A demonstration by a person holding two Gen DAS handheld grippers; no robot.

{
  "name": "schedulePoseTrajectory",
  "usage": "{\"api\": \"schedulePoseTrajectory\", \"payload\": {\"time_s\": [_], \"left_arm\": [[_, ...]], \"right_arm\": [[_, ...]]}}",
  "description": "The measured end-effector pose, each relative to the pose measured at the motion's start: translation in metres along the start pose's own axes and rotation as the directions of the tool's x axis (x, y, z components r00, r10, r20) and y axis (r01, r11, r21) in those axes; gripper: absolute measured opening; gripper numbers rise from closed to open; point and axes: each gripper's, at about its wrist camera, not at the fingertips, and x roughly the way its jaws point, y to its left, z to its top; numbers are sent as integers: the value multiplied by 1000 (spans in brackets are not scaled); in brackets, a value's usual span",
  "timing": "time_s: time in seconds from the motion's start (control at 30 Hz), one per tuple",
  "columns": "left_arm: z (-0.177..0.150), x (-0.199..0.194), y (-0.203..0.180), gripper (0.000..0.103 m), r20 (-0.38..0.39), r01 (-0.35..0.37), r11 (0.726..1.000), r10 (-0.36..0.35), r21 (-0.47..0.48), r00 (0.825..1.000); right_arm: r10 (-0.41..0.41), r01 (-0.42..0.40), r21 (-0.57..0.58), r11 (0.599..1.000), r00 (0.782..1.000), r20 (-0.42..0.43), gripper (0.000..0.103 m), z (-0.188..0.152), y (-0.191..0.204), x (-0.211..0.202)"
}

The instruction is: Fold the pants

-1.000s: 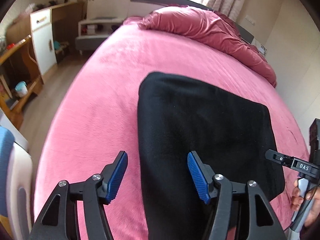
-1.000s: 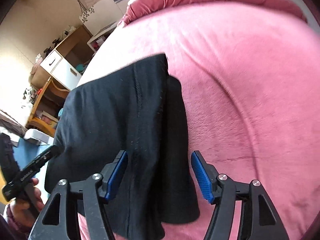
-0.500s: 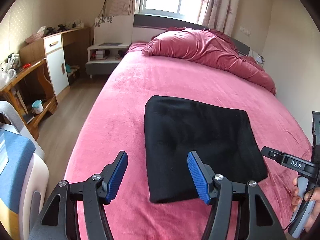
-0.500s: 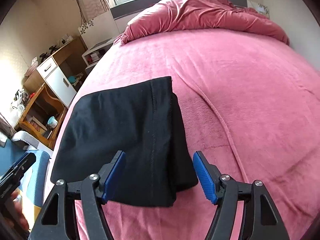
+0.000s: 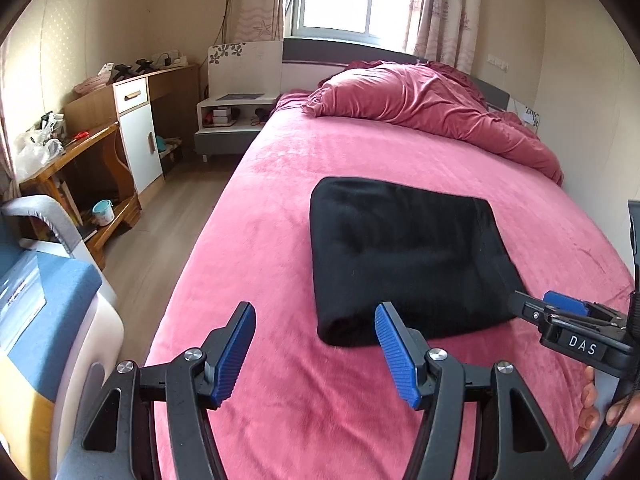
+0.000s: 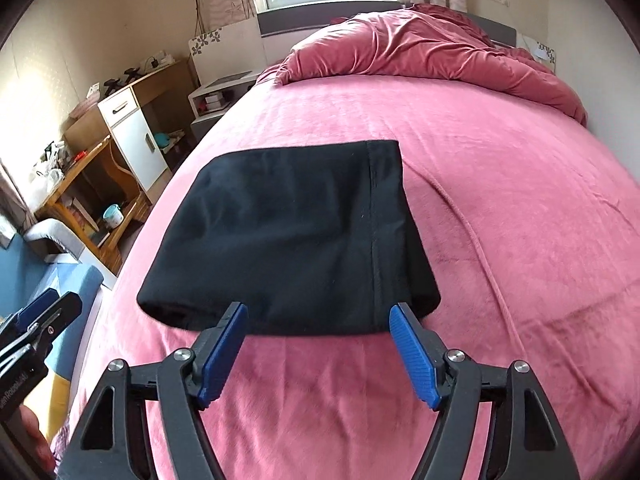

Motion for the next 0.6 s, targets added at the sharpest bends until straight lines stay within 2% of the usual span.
{"api": "schedulePoseTrajectory", "payload": {"time_s": [0.33, 0.6], "left_arm": [[-16, -15, -1, 63, 8, 18, 1000, -17, -9, 1000], [-20, -20, -5, 64, -1, 4, 1000, -4, 7, 1000]], "right_arm": [[-34, 35, -40, 999, 999, 22, 74, -13, 15, -17], [-41, 42, -42, 998, 998, 37, 75, -14, 16, -24]]}}
